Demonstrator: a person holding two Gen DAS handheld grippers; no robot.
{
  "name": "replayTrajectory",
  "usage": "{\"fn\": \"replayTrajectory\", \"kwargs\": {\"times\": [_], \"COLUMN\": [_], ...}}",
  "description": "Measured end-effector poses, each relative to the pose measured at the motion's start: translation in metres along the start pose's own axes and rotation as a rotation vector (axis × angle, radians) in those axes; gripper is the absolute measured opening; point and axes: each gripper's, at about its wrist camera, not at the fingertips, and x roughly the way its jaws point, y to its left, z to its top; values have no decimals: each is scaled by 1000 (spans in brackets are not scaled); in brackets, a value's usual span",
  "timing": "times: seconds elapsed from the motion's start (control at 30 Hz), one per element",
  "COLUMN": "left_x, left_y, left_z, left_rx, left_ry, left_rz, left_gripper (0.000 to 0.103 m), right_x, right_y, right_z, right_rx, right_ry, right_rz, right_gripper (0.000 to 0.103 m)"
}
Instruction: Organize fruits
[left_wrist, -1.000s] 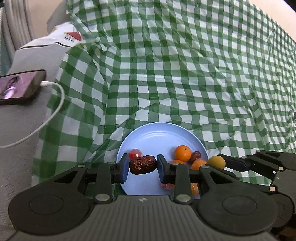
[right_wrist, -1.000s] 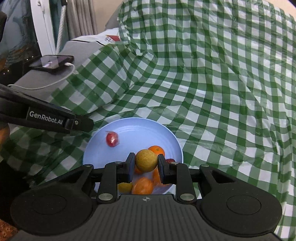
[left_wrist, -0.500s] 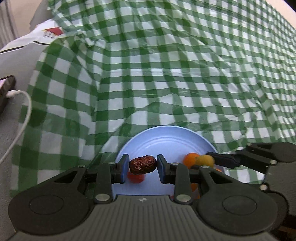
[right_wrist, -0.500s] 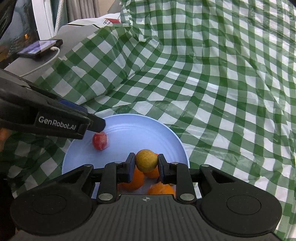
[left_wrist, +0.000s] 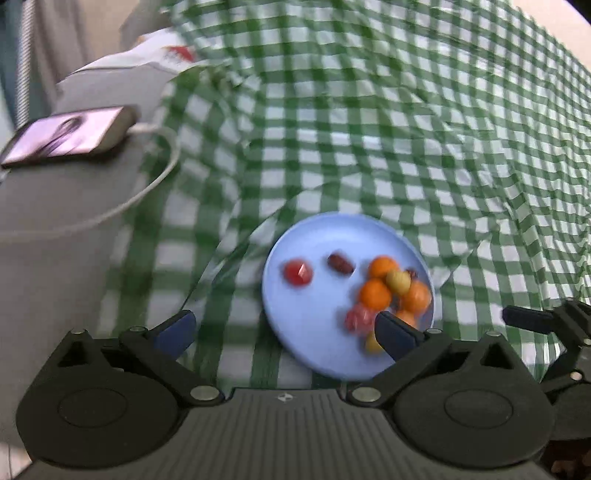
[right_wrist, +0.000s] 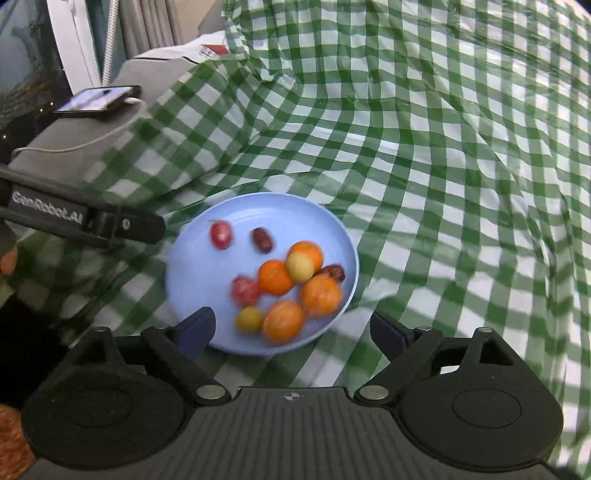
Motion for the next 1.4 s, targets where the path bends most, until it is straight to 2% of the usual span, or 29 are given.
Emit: {"fn": "replayTrajectory", "kwargs": {"times": [0.17,0.37,0.57,1.4], "left_x": [-32,-61,-74,-83], "left_y": [0,-3,-8,-17], "left_z": [-26,-53,-65,-72], "left_rx": [-3,1,-13,58], "left_ry": [-5,-48,-78,-100], "left_rz": [41,66,64,88], "left_gripper": [103,103,103,103], "right_x": [-32,-59,-75,-90], "right_y": [25,38,43,47], "right_z": [-14,-27,-41,-49], "right_rx": [-32,-51,-56,-56], "right_ry": [-56,-113,-131,-154], "right_rz": [-6,-42,-71,-102], "right_gripper": [100,100,100,101]}}
